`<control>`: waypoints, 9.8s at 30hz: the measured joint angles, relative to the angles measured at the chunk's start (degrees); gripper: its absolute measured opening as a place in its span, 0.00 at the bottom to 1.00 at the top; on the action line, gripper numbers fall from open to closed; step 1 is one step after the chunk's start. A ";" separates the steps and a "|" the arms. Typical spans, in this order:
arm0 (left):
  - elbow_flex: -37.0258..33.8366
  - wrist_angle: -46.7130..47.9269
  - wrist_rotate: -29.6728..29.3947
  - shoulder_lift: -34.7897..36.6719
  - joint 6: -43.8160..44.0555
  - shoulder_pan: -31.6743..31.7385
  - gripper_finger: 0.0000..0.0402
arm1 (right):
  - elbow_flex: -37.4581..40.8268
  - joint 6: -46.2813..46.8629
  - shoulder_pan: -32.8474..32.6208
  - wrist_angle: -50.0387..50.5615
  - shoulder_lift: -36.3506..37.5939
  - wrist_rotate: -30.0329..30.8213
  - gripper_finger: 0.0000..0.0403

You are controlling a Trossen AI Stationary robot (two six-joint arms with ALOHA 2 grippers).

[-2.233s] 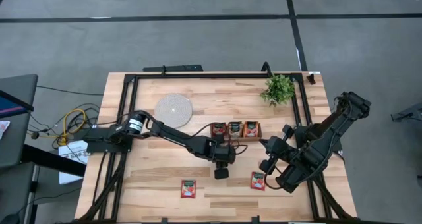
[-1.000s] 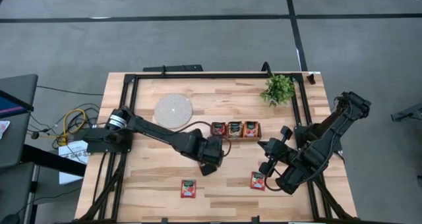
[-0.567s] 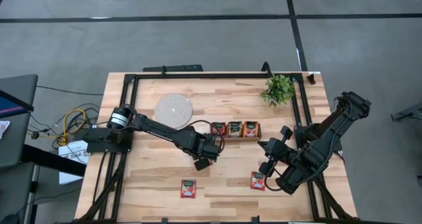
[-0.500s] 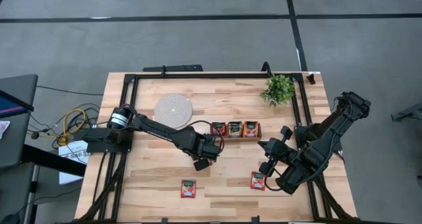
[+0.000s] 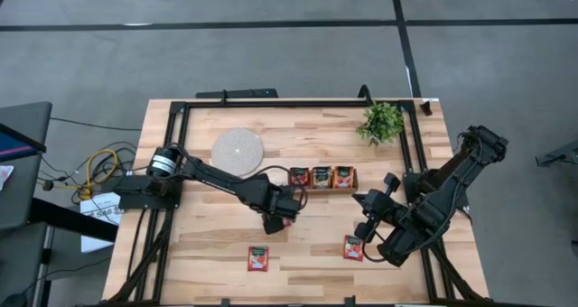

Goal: Pick & Place Tea
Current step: Put the red tea bag into the left section of the wooden organizer

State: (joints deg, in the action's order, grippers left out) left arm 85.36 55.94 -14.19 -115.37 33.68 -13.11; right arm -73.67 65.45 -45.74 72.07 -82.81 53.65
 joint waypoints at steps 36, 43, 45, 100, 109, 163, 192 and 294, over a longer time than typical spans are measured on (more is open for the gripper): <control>-9.66 -14.23 15.80 6.45 -7.34 4.82 0.54 | 0.00 -1.51 -0.31 -0.80 0.00 -2.54 0.00; -9.66 -14.98 12.34 5.95 -7.02 4.42 0.54 | 0.00 -1.51 -0.31 -0.81 0.02 -2.54 0.00; -9.64 -15.23 12.39 5.05 -6.74 4.42 0.54 | 0.00 -1.49 -0.31 -0.79 0.00 -2.54 0.00; -9.83 -6.77 3.78 9.92 0.86 2.14 0.00 | 0.02 -1.49 -0.31 -1.72 0.00 -2.58 0.00; -6.26 -6.32 -11.70 16.76 -3.05 0.23 0.00 | 0.02 -1.47 0.22 -1.85 0.00 -2.54 0.00; 0.27 -22.17 -37.55 -3.84 -44.56 2.06 0.00 | 0.02 -1.47 1.88 -2.47 0.00 -2.71 0.00; 0.27 -22.03 -42.06 -5.42 -46.79 1.79 0.14 | 0.02 -2.05 1.84 -2.53 0.00 -2.73 0.00; 0.56 -5.49 13.08 -5.74 -1.12 -17.11 0.32 | 0.01 -3.04 -2.25 -4.02 0.02 -5.92 0.00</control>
State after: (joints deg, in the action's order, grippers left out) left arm 85.92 50.45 -1.12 -121.11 32.56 -30.22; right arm -73.66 62.41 -47.99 68.05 -82.78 47.72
